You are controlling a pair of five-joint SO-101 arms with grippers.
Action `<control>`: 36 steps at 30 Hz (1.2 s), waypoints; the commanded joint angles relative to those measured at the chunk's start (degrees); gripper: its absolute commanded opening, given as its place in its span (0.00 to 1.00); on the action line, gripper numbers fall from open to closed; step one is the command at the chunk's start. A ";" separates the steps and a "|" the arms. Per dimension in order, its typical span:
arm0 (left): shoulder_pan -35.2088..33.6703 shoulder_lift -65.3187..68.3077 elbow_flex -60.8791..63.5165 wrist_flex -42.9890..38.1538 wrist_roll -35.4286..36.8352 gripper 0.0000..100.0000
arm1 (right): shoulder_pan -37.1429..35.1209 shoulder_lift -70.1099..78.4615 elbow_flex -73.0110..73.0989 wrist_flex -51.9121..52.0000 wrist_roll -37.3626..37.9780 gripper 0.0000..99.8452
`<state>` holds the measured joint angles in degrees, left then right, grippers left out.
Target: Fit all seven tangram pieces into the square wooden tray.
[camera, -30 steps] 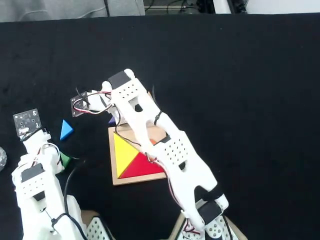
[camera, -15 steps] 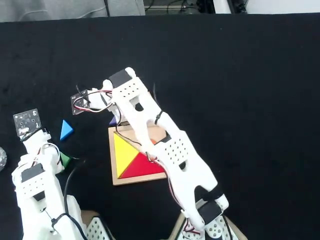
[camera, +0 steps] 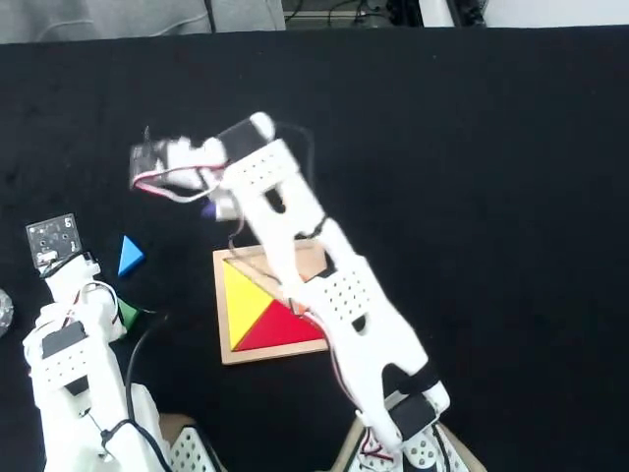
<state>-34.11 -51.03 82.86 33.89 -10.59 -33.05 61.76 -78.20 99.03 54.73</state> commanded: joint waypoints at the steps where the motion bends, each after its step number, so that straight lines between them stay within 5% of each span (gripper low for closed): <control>1: 2.15 -0.70 -2.51 0.09 -0.18 0.03 | 4.22 -7.52 -3.65 2.29 -3.78 0.13; 15: 2.15 -0.70 -2.51 0.09 -0.26 0.03 | 5.80 -43.03 44.97 1.05 -17.58 0.13; 24: 1.98 -0.70 -2.51 0.09 -0.26 0.03 | 5.54 -54.64 78.73 -19.52 -31.47 0.13; 36: 1.98 -0.70 -2.42 0.09 -0.26 0.03 | 8.00 -57.80 94.29 -34.02 -30.68 0.13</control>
<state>-32.79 -51.03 82.86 33.89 -10.59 -27.43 7.25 15.34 68.00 23.96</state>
